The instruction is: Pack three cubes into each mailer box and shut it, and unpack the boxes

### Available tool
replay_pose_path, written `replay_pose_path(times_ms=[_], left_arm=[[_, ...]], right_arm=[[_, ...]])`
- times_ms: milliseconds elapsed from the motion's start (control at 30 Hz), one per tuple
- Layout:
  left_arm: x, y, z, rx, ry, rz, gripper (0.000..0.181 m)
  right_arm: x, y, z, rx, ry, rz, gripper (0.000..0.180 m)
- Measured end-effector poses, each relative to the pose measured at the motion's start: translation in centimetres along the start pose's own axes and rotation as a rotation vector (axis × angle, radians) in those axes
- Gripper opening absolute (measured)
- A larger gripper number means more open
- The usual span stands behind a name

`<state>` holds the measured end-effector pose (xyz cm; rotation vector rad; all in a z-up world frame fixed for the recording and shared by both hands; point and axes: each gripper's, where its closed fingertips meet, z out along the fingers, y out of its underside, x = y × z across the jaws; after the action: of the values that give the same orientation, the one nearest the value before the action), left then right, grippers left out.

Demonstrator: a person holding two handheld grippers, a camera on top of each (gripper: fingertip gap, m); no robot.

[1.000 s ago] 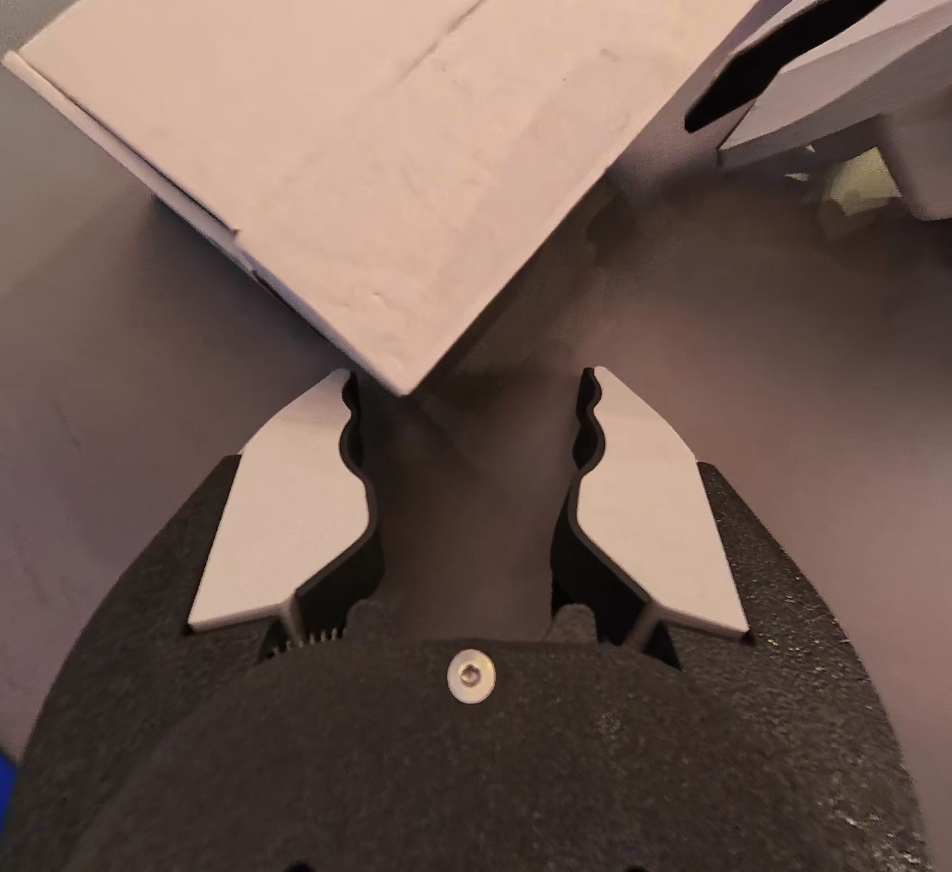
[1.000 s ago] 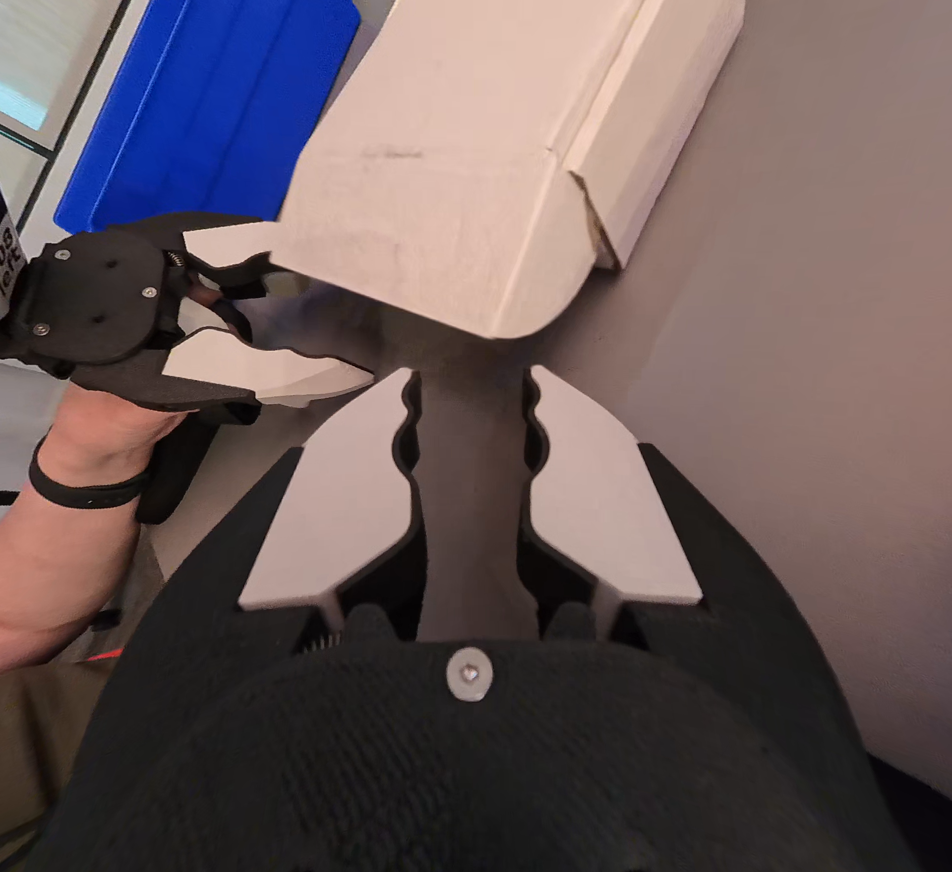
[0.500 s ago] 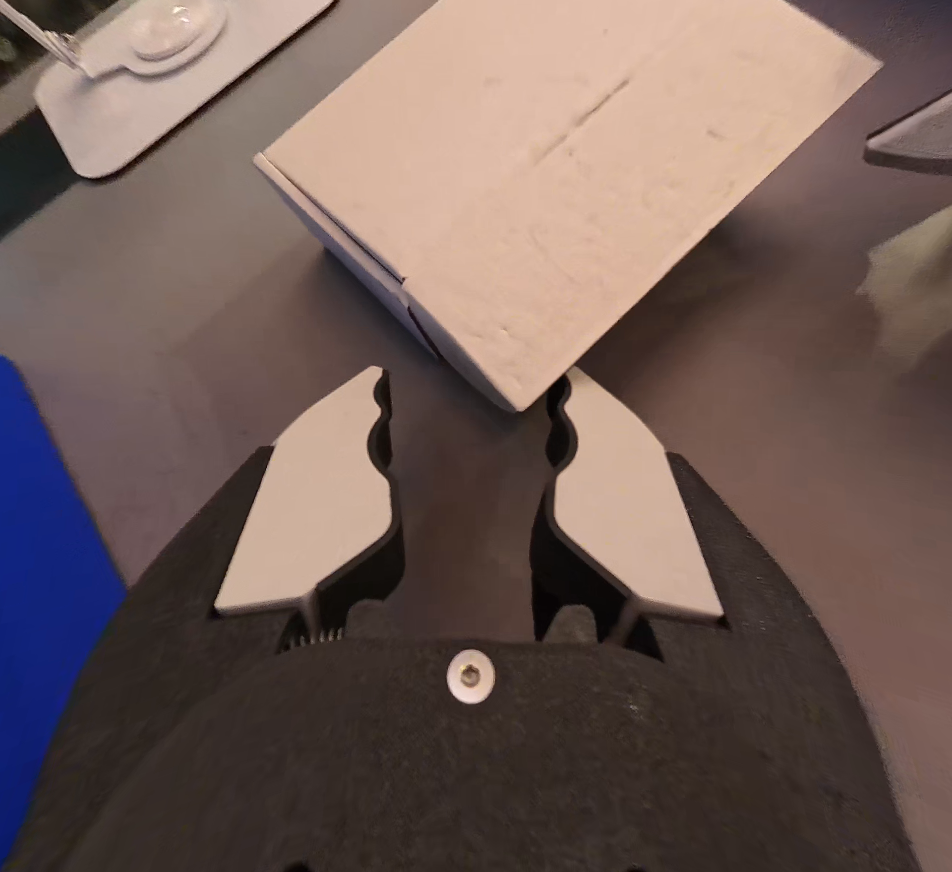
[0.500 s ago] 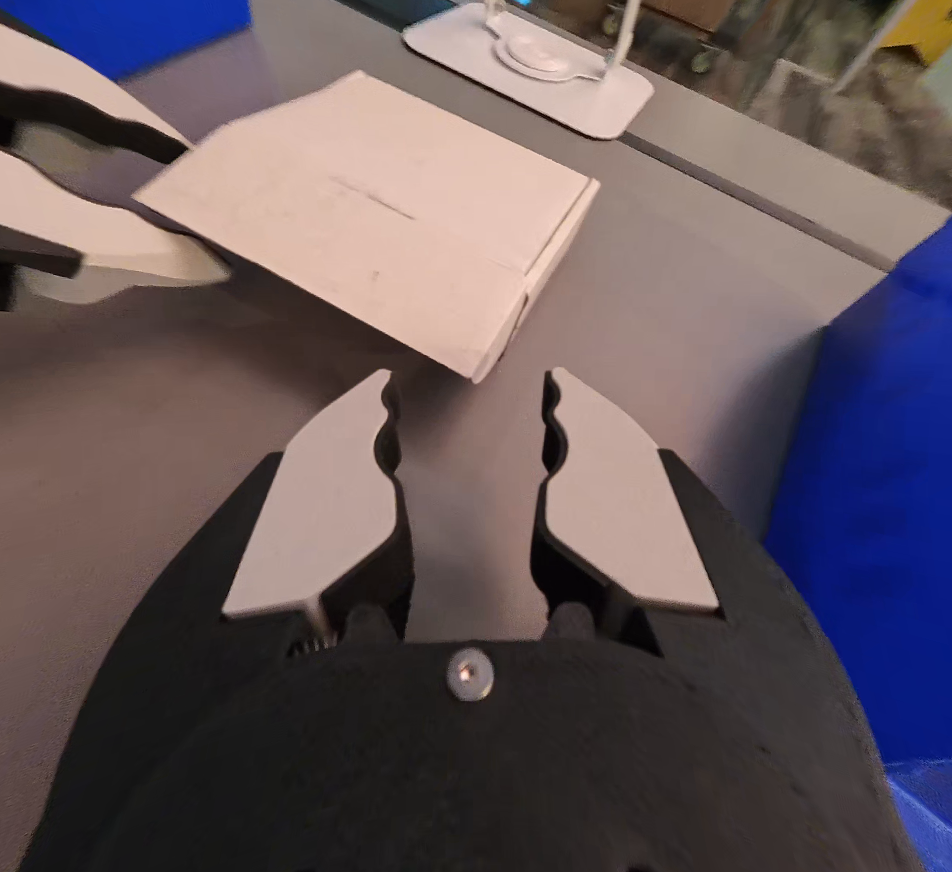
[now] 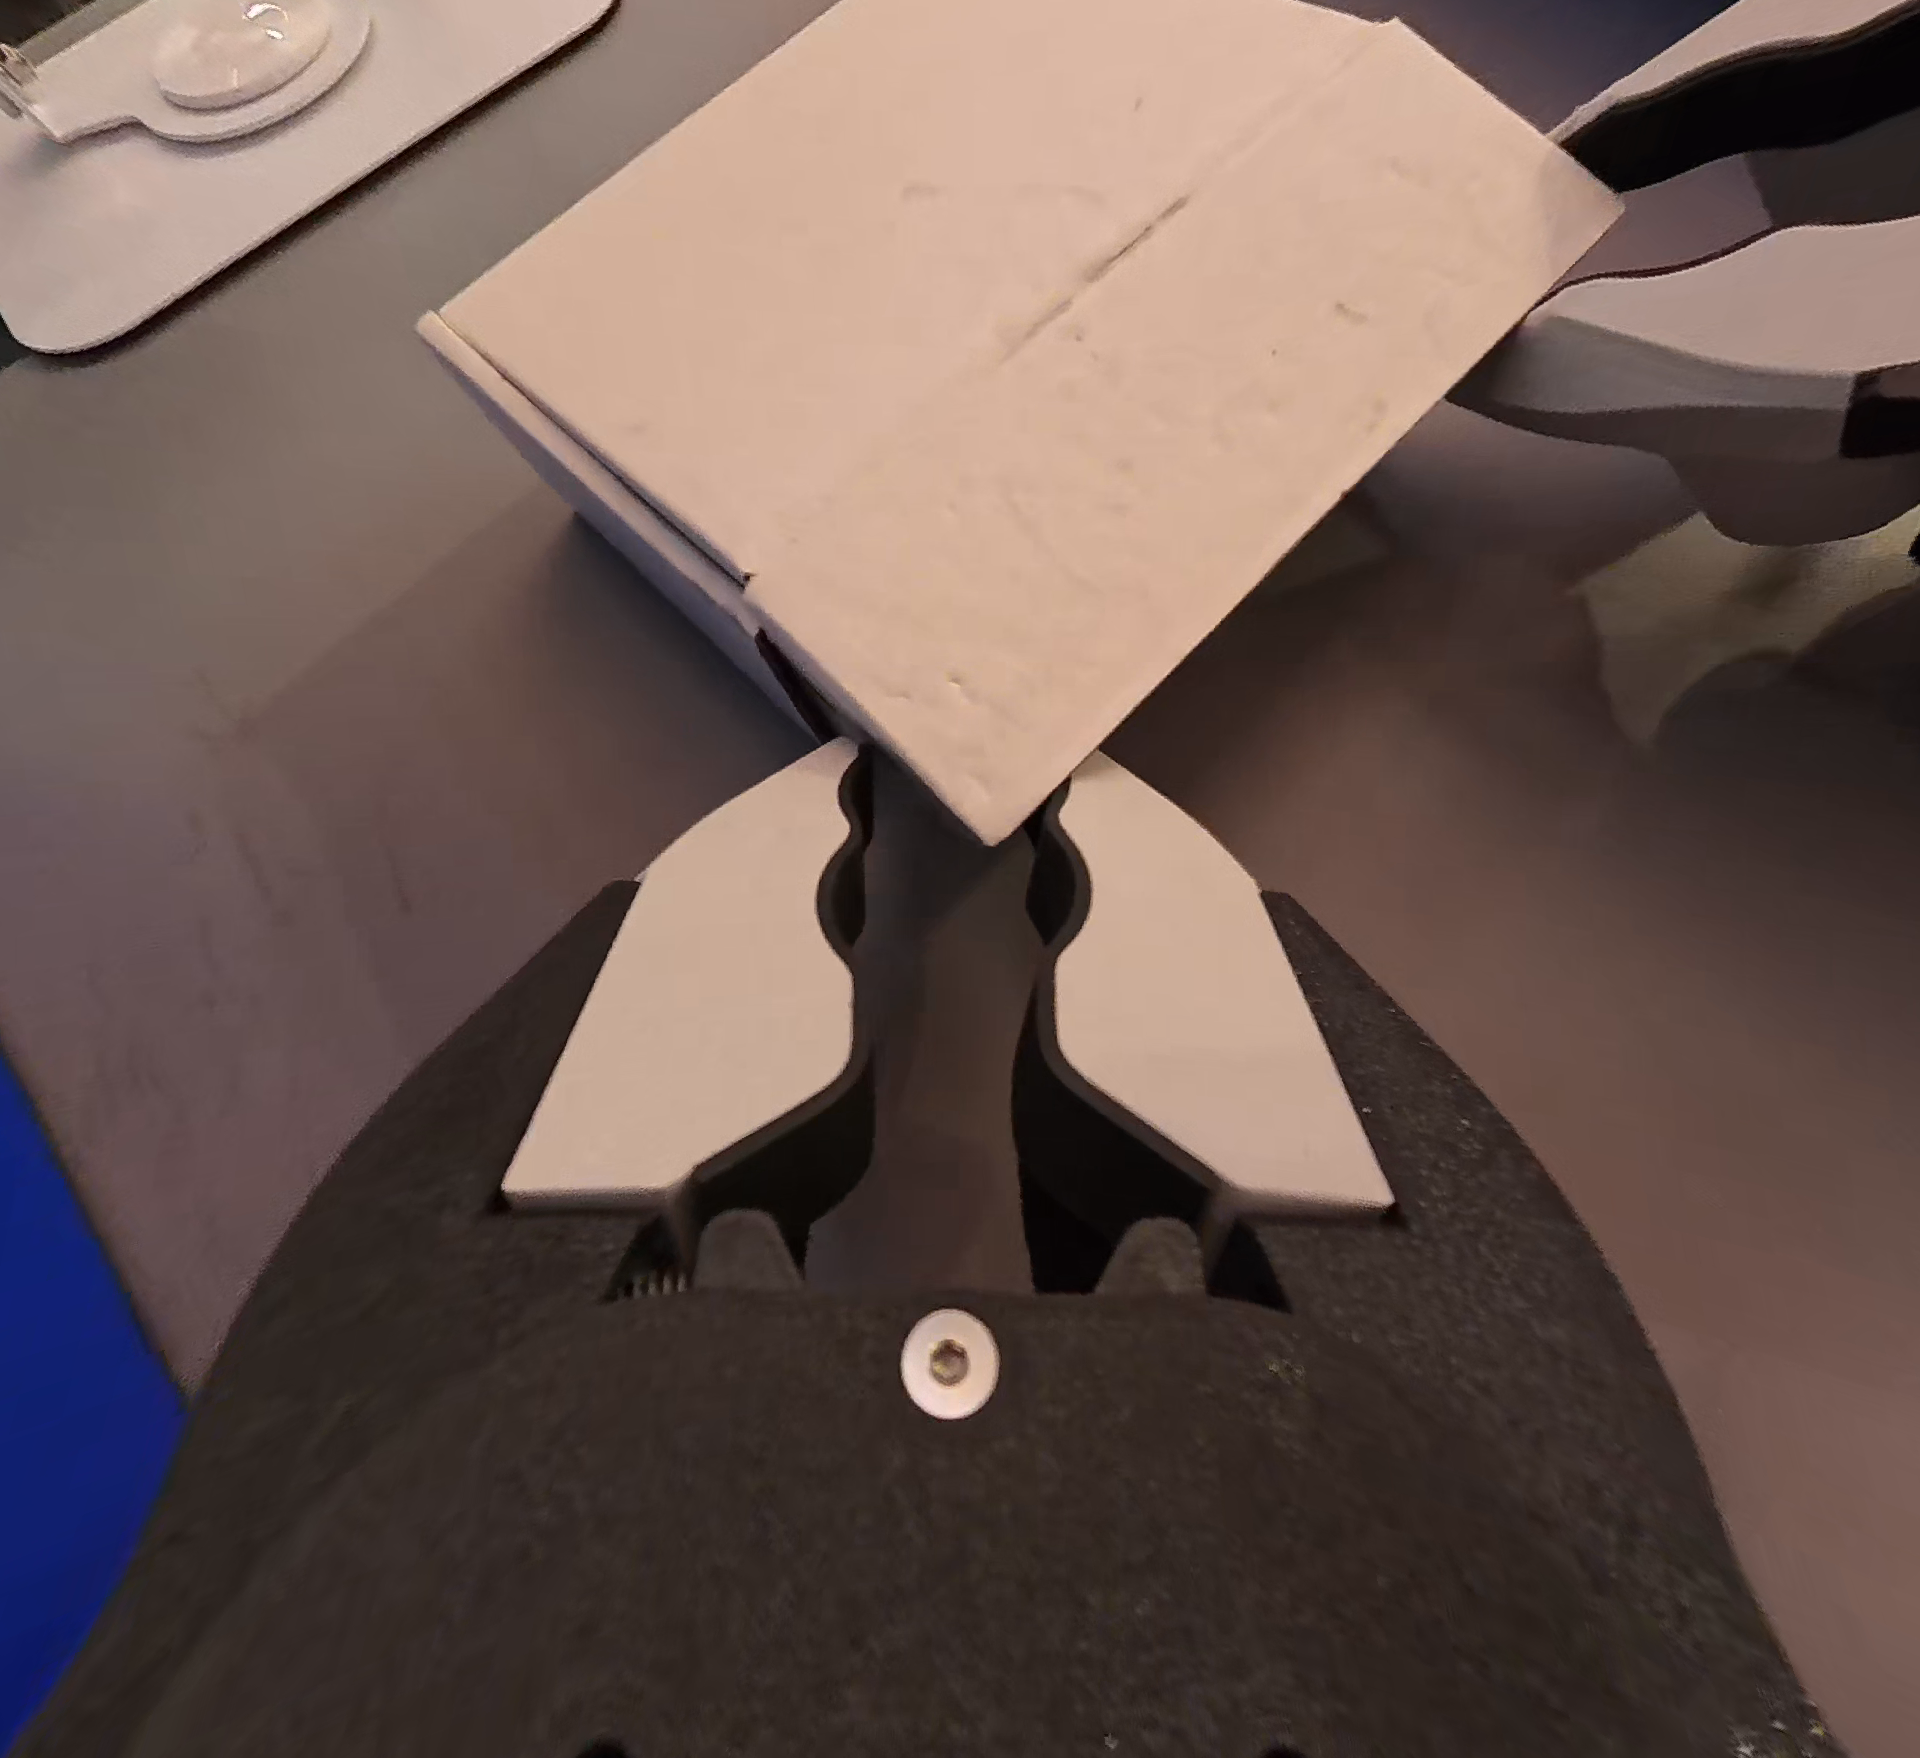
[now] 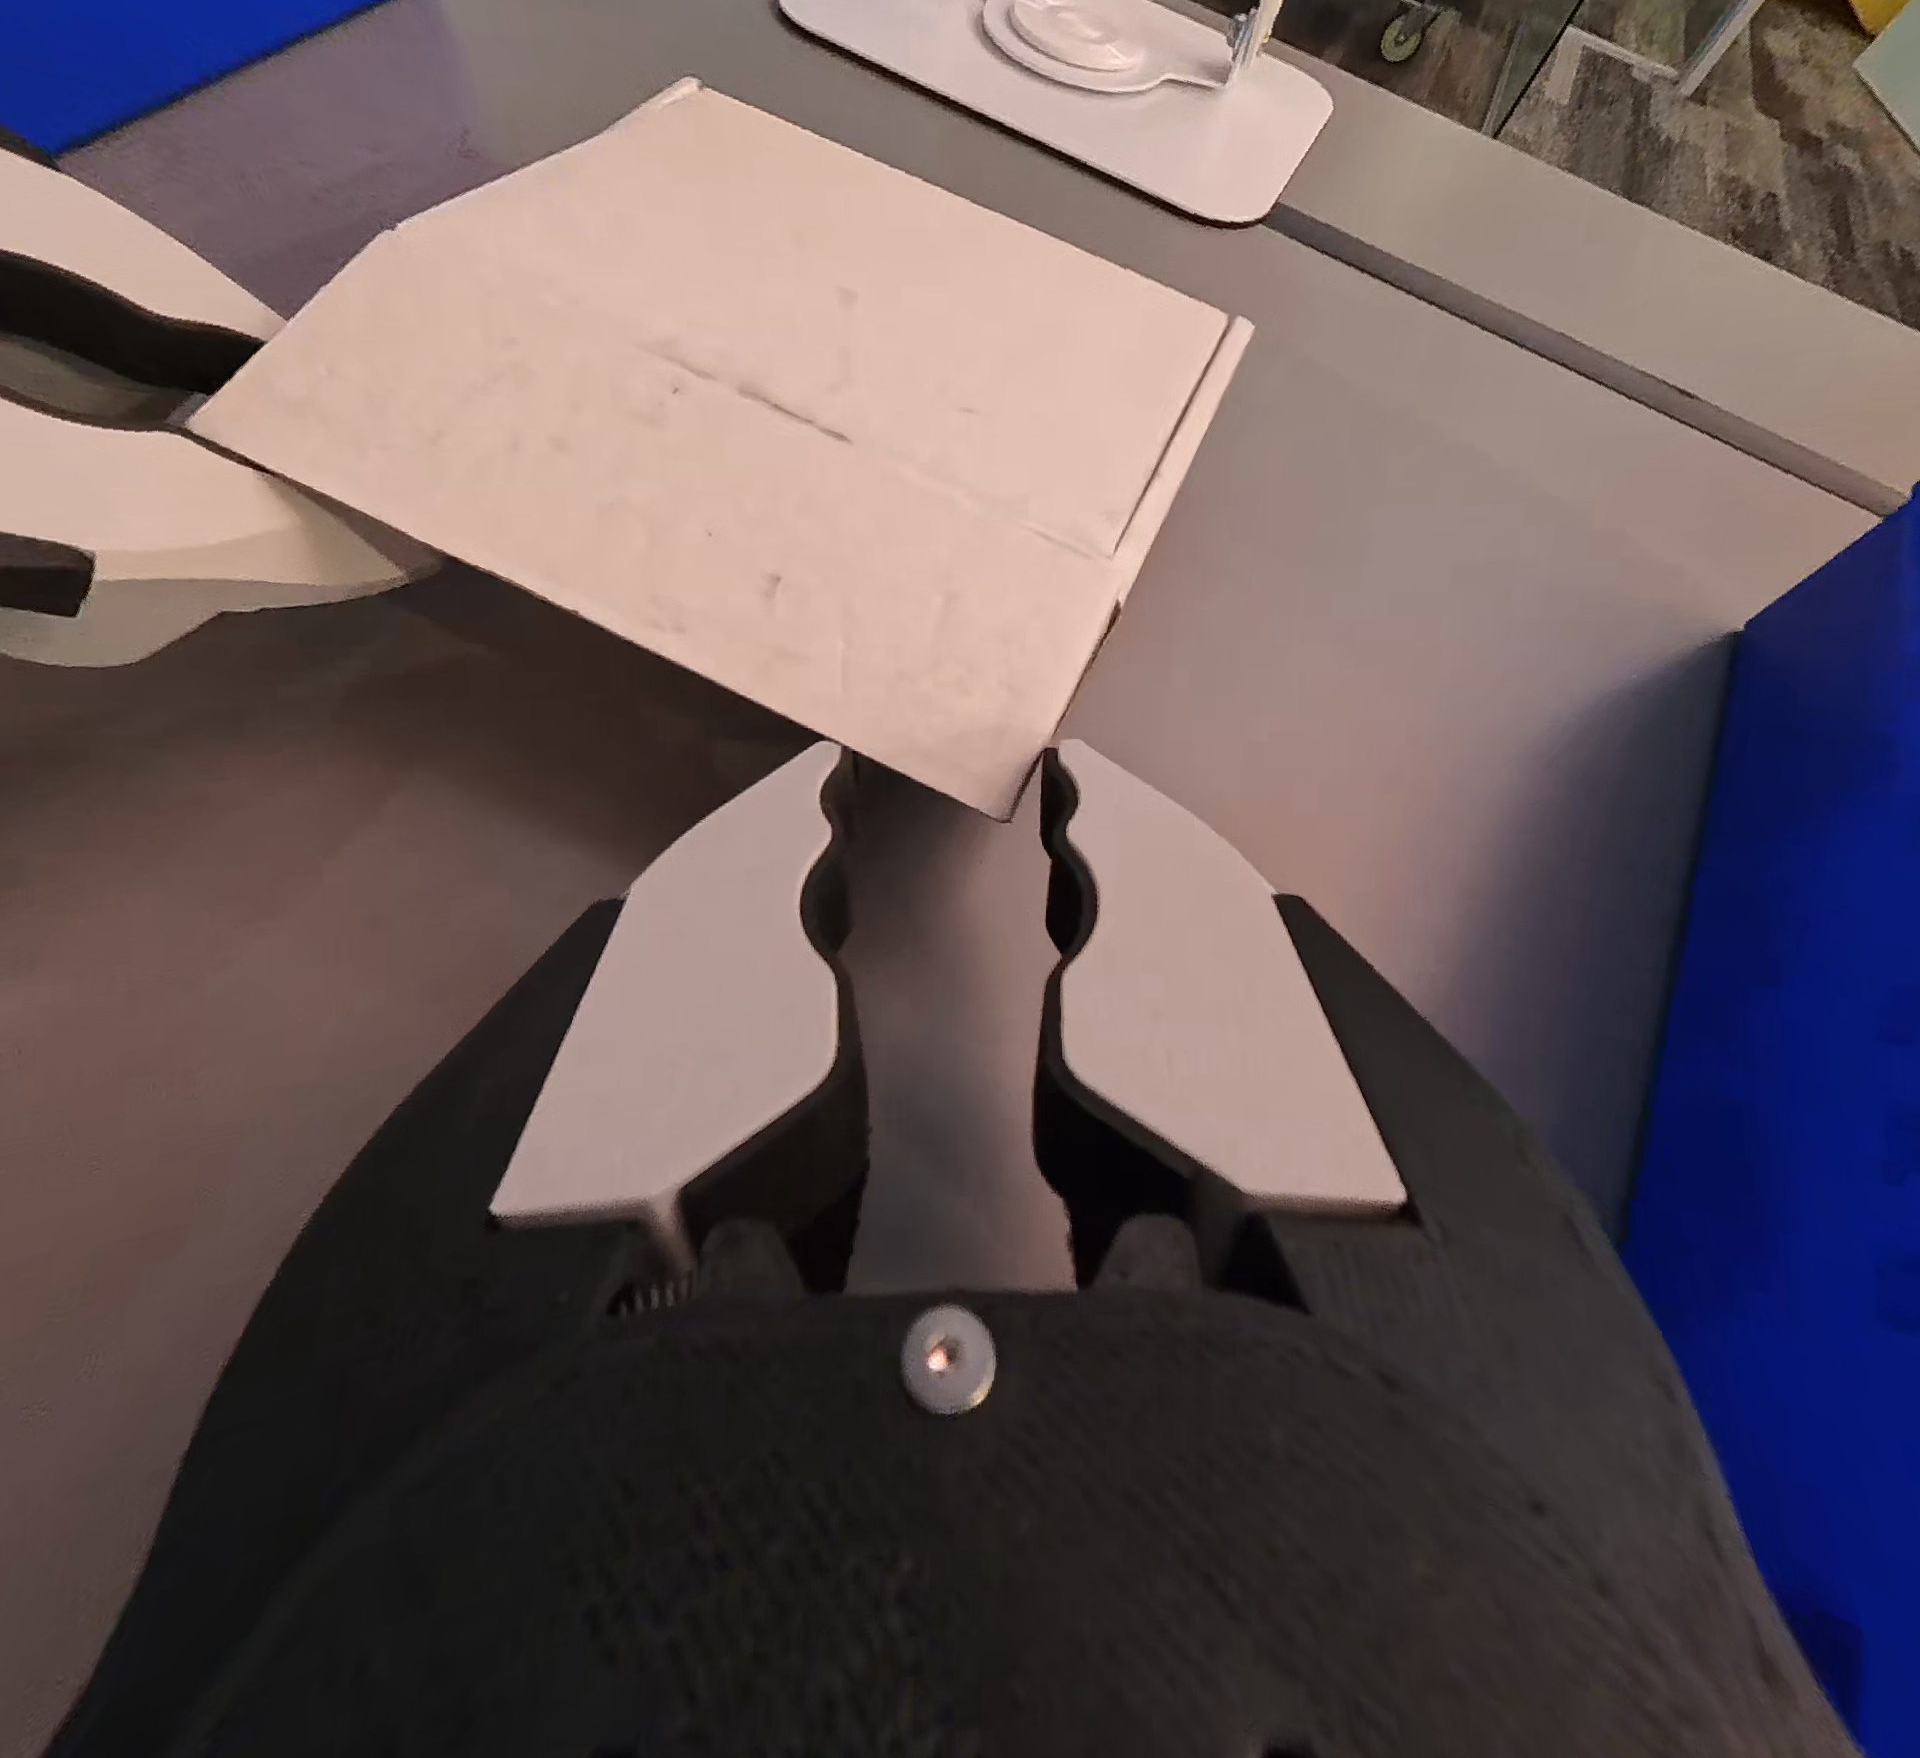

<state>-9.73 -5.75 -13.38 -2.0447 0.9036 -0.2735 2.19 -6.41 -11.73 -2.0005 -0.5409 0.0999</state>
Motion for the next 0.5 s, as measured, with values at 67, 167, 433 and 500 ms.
replay_pose_path(times_ms=[67,167,433,500], left_arm=[[0.0,0.0,0.1,0.007,0.013,-0.006,0.028],[0.3,0.0,0.4,0.004,0.051,-0.033,0.045],[1.0,-0.3,0.4,0.012,0.141,-0.091,0.074],[0.7,-0.3,0.4,0.013,0.138,-0.105,0.074]], right_arm=[[-0.1,-0.1,0.0,0.002,-0.018,0.025,0.034],[-0.4,0.2,0.2,-0.005,-0.050,0.044,0.033],[-1.6,-0.2,0.0,0.022,-0.195,0.080,0.047],[-2.1,-0.4,-0.1,0.031,-0.240,0.105,0.050]])
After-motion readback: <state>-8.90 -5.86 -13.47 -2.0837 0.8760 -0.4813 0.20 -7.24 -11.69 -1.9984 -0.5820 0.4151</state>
